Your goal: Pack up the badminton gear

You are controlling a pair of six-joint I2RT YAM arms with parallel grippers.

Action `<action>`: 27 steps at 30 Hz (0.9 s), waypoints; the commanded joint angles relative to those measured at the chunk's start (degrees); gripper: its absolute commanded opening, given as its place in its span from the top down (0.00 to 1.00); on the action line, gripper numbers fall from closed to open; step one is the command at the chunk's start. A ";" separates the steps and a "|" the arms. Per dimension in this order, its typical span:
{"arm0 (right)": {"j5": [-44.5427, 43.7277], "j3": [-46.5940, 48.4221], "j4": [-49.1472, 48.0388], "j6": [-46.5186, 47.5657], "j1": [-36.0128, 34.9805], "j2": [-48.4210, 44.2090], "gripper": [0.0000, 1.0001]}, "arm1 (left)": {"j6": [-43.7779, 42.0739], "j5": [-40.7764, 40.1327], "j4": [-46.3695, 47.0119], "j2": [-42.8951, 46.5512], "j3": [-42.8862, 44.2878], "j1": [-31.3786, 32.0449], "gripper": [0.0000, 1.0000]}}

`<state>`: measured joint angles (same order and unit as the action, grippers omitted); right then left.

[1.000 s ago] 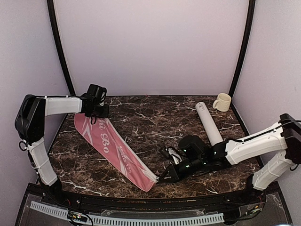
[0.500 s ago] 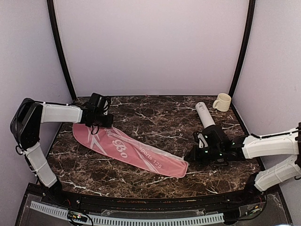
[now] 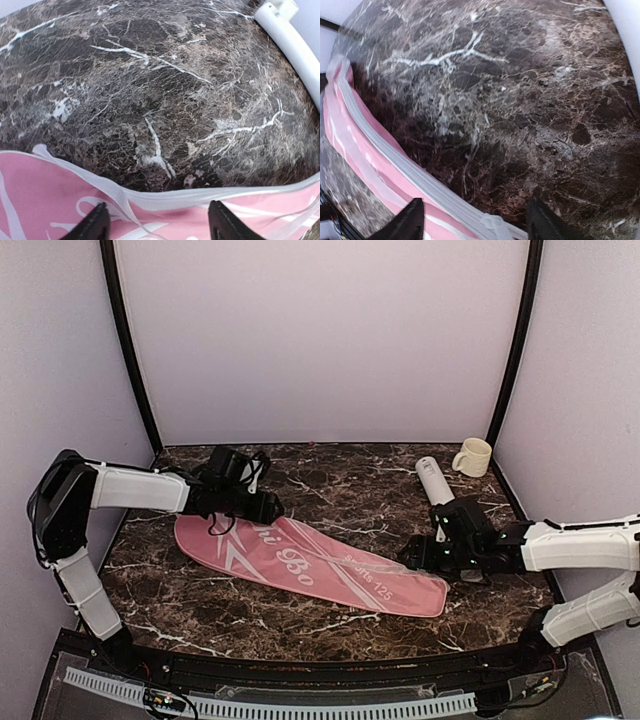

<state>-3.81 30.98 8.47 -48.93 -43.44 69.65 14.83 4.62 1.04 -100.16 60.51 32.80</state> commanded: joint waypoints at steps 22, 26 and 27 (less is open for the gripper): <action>4.15 3.67 -17.61 26.27 38.87 -0.46 0.00 | -2.25 -2.53 3.95 13.79 -5.49 -24.56 0.06; 2.13 -0.80 -21.86 28.50 45.85 -5.40 0.01 | -0.53 -7.71 10.55 22.29 -14.78 -32.84 0.04; 0.94 -3.11 -23.33 29.07 46.88 -7.10 0.00 | -1.28 -11.71 12.73 24.67 -17.66 -33.26 0.03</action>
<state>-1.74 32.86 -6.92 -23.73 -0.19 68.18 12.75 0.51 6.24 -83.90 50.13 2.13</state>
